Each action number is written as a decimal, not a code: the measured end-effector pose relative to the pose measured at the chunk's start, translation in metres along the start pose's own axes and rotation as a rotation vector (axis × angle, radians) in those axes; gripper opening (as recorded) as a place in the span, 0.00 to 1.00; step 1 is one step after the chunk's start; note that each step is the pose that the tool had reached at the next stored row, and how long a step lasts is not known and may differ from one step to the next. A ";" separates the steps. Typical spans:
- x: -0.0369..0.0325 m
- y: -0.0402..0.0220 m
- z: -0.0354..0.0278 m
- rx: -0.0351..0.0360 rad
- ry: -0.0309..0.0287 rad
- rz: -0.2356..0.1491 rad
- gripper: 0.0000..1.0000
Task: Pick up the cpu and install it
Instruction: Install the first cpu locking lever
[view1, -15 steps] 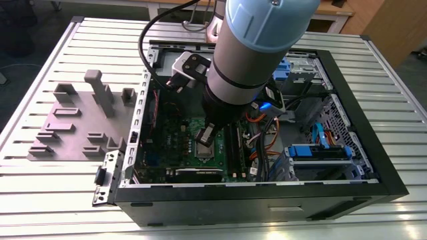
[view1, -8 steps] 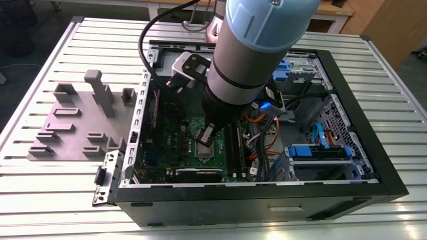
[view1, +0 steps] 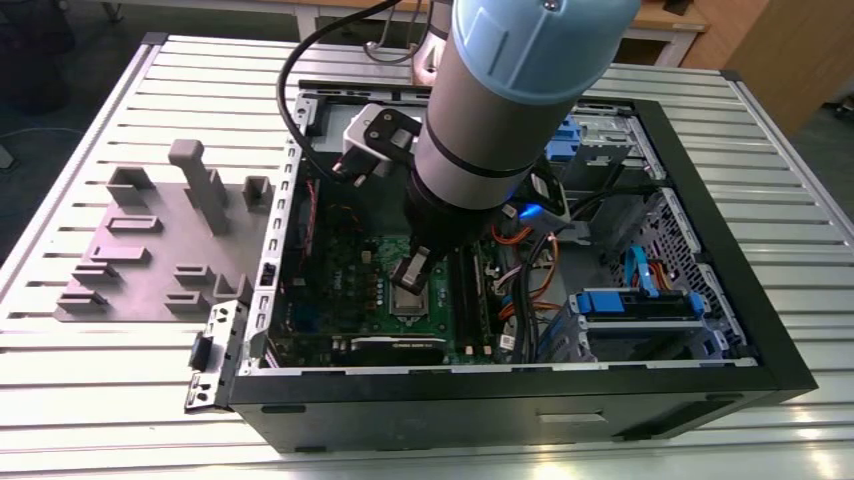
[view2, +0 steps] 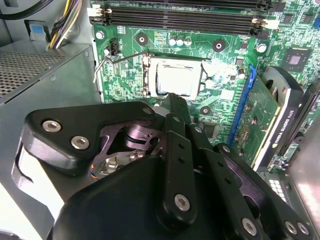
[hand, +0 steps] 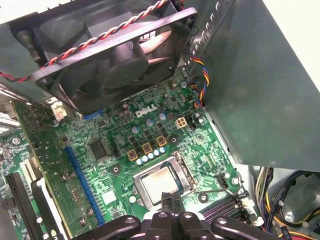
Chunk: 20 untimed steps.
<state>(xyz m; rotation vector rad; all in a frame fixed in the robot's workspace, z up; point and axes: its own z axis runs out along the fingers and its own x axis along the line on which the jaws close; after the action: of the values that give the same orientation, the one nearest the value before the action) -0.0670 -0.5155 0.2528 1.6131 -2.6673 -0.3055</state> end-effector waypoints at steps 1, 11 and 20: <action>0.0000 0.0000 0.0000 -0.0001 0.0002 -0.001 0.11; 0.0000 0.0000 0.0000 -0.0010 0.0018 -0.011 0.11; 0.0000 0.0000 0.0000 -0.0018 0.0034 -0.020 0.11</action>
<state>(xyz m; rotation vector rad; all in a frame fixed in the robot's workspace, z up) -0.0670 -0.5155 0.2528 1.6389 -2.6493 -0.3051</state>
